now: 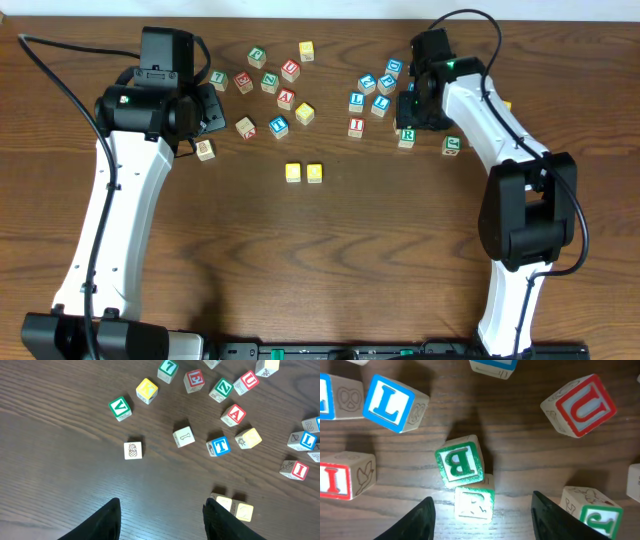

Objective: Spell out CORL
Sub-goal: 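Lower the right gripper and close on the green R block, then carry the R block to the right of the O block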

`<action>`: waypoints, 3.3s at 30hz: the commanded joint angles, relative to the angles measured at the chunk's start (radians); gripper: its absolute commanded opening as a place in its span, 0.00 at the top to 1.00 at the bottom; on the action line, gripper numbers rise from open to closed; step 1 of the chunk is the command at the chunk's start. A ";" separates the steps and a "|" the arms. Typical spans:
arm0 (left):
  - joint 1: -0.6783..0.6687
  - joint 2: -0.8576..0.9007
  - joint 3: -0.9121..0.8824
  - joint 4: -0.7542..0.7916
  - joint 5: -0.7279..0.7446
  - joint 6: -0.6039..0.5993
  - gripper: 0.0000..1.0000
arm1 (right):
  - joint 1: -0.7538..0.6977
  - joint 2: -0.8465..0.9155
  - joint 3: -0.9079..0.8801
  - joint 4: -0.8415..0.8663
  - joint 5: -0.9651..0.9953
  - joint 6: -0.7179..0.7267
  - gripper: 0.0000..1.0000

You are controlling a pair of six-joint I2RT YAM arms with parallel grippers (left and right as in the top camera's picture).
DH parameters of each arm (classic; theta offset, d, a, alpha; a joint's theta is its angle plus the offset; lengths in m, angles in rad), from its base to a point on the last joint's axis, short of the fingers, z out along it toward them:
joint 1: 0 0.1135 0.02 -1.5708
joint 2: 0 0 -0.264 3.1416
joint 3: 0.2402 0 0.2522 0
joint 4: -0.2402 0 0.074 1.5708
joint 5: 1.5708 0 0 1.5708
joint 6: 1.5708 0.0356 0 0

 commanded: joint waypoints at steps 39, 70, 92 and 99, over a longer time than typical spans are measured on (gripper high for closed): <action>0.004 0.008 0.009 0.001 -0.009 0.018 0.48 | 0.017 -0.021 -0.206 0.219 0.000 0.050 0.58; 0.004 0.008 0.009 0.001 -0.008 0.017 0.48 | 0.033 -0.021 -0.132 0.074 -0.005 0.030 0.85; 0.004 0.008 0.009 0.000 -0.008 0.017 0.48 | 0.324 -0.021 -0.134 0.109 -0.120 0.247 0.86; 0.004 0.008 0.009 0.000 -0.008 0.017 0.48 | 0.365 -0.021 -0.134 0.101 -0.077 0.262 0.86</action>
